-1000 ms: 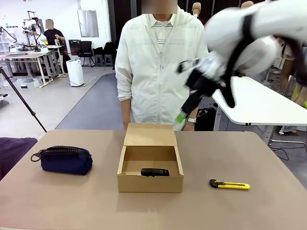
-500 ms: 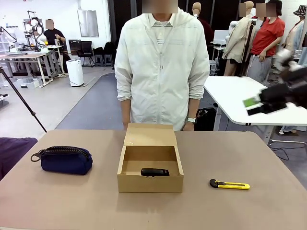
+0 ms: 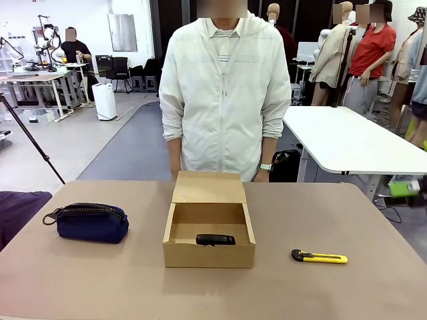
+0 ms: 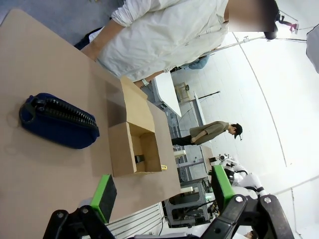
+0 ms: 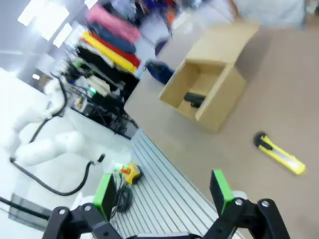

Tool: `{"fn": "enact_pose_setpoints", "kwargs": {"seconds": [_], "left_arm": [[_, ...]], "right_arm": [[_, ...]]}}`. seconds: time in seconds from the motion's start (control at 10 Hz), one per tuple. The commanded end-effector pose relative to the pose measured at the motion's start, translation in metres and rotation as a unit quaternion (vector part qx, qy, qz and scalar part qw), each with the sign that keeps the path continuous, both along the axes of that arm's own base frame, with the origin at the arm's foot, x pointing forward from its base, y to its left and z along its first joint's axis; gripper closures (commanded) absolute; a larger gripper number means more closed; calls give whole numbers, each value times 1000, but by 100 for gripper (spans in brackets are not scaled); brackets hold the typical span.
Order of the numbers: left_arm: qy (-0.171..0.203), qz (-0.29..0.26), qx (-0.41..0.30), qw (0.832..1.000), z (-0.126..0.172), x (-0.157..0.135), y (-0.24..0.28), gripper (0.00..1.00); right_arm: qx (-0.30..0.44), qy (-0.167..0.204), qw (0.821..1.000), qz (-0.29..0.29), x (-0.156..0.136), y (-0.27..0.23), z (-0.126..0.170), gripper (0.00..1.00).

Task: Pack the items into the box.
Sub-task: Pick up the item specified by the human and place it in the Mailer Box.

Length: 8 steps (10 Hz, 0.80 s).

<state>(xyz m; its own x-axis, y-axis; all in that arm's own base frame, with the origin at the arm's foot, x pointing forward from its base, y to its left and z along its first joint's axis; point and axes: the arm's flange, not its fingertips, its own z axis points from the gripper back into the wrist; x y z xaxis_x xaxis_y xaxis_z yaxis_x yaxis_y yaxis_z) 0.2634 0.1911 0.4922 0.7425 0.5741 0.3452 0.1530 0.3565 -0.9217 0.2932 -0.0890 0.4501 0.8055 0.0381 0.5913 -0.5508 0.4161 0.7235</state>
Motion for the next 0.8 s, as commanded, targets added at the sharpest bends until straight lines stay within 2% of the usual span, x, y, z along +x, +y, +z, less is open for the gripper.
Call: {"fn": "enact_pose_setpoints", "kwargs": {"seconds": [0.0,0.7], "left_arm": [[-17,1,-4,1000,0,1,0,0],[-17,1,-4,1000,0,1,0,0]], "right_arm": [[14,-24,999,-16,0,1,16,0],[14,-24,999,-16,0,1,16,0]]}}
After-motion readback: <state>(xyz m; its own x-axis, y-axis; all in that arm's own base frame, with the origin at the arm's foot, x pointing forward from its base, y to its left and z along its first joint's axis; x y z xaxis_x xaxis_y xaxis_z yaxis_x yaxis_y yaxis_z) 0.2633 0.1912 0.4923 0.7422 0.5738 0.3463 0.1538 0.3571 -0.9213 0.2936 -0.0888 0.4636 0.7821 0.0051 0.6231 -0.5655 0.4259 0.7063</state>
